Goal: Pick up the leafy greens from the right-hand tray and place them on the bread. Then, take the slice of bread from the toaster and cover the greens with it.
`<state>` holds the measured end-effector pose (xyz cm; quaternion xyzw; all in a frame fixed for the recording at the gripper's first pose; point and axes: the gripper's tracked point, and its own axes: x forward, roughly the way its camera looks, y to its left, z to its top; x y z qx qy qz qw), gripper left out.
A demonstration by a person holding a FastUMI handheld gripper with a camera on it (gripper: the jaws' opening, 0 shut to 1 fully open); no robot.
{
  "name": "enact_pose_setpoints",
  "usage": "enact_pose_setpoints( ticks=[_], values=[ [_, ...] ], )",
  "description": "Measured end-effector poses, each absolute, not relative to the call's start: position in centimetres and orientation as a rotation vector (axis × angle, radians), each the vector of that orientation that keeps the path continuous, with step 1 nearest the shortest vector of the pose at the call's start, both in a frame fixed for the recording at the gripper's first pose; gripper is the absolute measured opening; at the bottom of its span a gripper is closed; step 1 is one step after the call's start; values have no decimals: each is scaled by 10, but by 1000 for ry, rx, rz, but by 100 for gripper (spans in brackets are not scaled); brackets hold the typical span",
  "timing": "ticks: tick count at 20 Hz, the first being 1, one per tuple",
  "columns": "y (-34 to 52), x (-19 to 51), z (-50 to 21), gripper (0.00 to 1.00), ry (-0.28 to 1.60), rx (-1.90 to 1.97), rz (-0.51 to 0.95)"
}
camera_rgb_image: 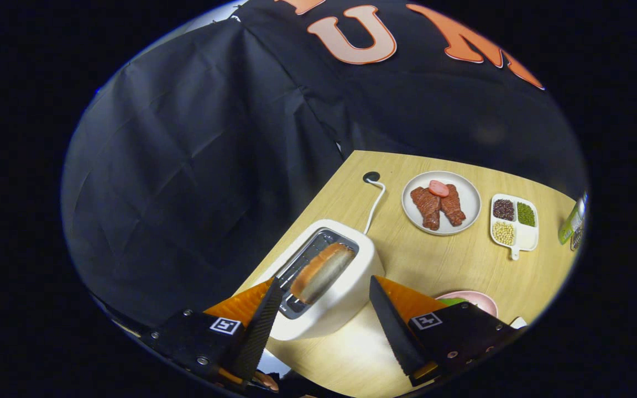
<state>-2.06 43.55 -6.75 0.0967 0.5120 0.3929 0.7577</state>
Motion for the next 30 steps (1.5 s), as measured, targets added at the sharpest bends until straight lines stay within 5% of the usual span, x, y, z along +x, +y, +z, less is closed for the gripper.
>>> enact_pose_setpoints(
  ticks=[13, 22, 30],
  values=[
    [473, -23, -109, 63, 1292, 34, 775],
    [468, -17, -111, 15, 1318, 82, 742],
    [441, -8, -73, 13, 1207, 236, 774]
  ],
)
